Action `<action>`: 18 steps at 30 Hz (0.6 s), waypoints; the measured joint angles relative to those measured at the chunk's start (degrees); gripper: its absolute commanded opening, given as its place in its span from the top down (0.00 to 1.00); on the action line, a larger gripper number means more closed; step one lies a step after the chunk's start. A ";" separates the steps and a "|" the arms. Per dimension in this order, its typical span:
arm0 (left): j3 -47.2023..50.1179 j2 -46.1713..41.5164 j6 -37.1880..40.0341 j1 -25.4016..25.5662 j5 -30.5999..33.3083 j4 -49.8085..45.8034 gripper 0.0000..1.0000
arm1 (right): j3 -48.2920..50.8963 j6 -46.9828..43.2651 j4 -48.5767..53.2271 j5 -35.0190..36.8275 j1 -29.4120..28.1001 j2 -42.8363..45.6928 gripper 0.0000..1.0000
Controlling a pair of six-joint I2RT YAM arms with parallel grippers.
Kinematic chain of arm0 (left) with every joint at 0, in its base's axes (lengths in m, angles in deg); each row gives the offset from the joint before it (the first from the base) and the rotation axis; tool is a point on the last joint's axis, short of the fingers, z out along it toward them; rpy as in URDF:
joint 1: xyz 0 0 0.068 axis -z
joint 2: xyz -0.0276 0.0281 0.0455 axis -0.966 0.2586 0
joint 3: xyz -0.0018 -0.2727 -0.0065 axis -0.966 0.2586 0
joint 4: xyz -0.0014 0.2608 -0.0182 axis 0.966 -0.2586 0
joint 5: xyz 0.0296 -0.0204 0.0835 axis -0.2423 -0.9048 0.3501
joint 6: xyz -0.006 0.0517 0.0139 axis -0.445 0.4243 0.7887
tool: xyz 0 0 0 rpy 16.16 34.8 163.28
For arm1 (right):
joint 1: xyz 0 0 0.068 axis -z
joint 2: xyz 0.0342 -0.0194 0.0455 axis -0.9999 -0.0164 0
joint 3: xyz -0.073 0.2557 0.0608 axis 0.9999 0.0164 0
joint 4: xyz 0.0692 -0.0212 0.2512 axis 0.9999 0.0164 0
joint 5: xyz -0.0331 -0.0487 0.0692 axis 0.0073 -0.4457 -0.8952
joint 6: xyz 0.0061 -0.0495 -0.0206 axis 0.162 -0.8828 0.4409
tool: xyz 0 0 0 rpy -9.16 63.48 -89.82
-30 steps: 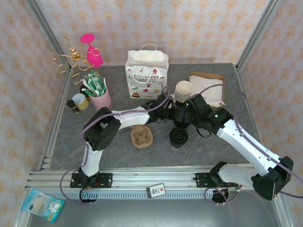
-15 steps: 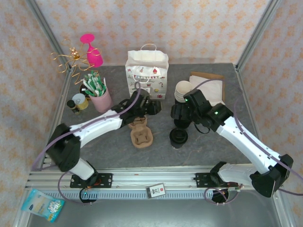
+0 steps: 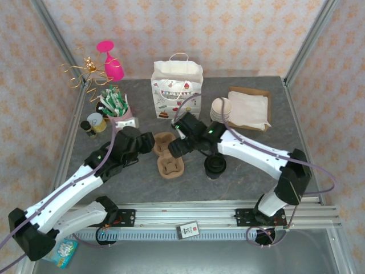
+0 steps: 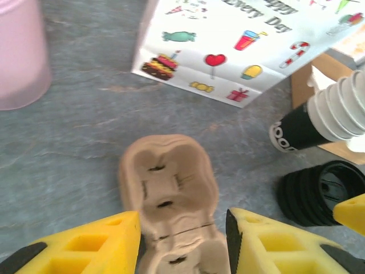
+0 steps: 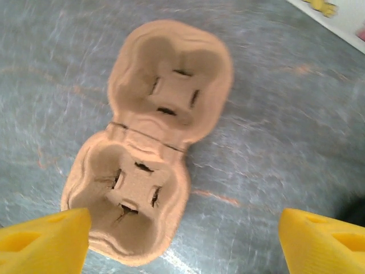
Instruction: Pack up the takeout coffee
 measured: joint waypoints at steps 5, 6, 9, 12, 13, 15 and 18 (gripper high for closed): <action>1.92 -4.92 -2.86 -0.02 3.02 -5.31 0.53 | -0.39 -16.39 -4.20 -5.35 -1.66 -4.20 0.05; 1.95 -5.42 -3.15 -0.02 3.45 -6.12 0.53 | -0.09 -19.43 -5.20 -6.36 -1.64 -4.20 0.05; 1.95 -6.97 -4.28 -0.02 4.92 -8.07 0.53 | -0.07 -28.06 -7.65 -7.63 -1.53 -4.35 0.07; 2.32 -8.90 -4.92 -0.04 5.92 -9.40 0.53 | -0.70 -35.19 -8.83 -8.13 -1.42 -6.25 0.11; 2.56 -9.64 -5.31 -0.04 6.10 -9.81 0.53 | -1.14 -37.27 -8.83 -8.55 -1.27 -7.50 0.12; 2.93 -11.08 -5.77 -0.04 6.45 -10.86 0.53 | -1.70 -40.63 -8.83 -9.84 -0.87 -9.99 0.14; 3.41 -12.94 -6.23 -0.04 7.15 -11.82 0.53 | -1.70 -44.57 -8.59 -11.54 0.04 -12.07 0.18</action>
